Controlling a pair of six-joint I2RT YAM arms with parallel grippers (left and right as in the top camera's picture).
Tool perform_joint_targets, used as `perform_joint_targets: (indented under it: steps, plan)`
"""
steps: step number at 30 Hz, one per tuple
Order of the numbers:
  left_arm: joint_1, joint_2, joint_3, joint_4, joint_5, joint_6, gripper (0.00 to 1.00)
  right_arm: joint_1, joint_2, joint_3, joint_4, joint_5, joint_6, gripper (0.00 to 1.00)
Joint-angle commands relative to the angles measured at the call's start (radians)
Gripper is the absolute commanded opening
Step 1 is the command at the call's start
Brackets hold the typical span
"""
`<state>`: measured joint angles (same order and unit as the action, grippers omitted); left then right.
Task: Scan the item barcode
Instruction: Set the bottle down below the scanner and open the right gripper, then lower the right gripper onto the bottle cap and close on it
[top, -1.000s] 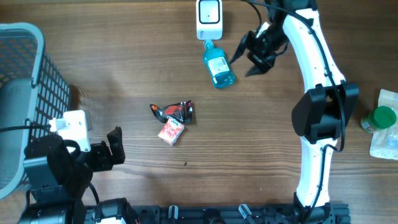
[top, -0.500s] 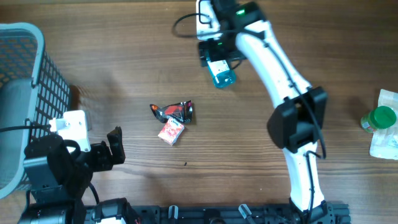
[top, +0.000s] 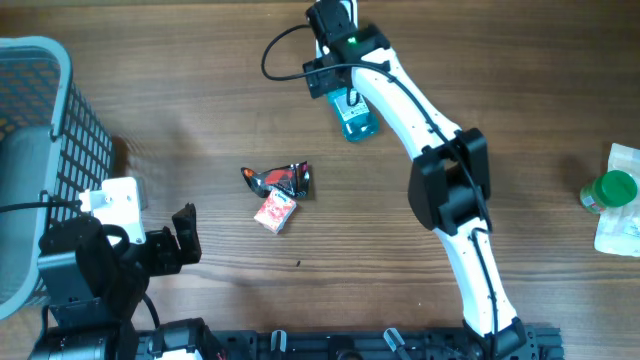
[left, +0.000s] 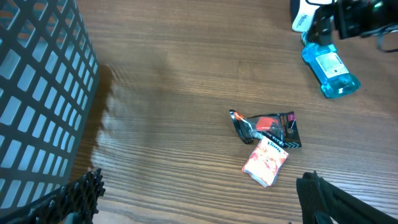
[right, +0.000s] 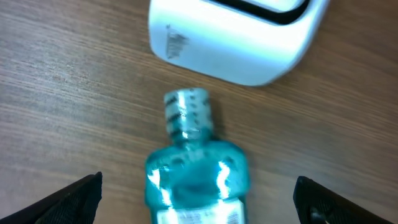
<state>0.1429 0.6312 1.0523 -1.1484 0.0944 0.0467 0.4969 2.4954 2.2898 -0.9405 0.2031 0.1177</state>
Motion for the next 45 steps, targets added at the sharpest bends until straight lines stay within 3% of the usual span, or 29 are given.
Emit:
perform_joint_targets:
  steps: [1, 15, 17, 25, 35, 45]
  plan:
    - [-0.006, -0.002, 0.000, 0.002, 0.005, -0.010, 1.00, 0.000, 0.053, 0.009, 0.017, -0.045, 0.002, 1.00]
    - [-0.006, -0.002, -0.001, 0.002, 0.005, -0.010, 1.00, -0.026, 0.136, 0.009, 0.055, -0.078, 0.040, 1.00]
    - [-0.006, -0.002, 0.000, 0.002, 0.005, -0.010, 1.00, -0.026, 0.136, 0.009, 0.054, -0.078, 0.039, 0.96]
    - [-0.006, -0.002, 0.000, 0.003, 0.005, -0.010, 1.00, -0.026, 0.125, 0.010, -0.023, -0.078, 0.043, 0.57]
    - [-0.006, -0.002, 0.000, 0.002, 0.005, -0.010, 1.00, -0.026, -0.089, 0.010, -0.458, -0.109, 0.179, 0.43]
    - [-0.006, -0.002, 0.000, 0.002, 0.005, -0.010, 1.00, -0.008, -0.113, 0.008, -0.546, -0.179, 0.304, 0.40]
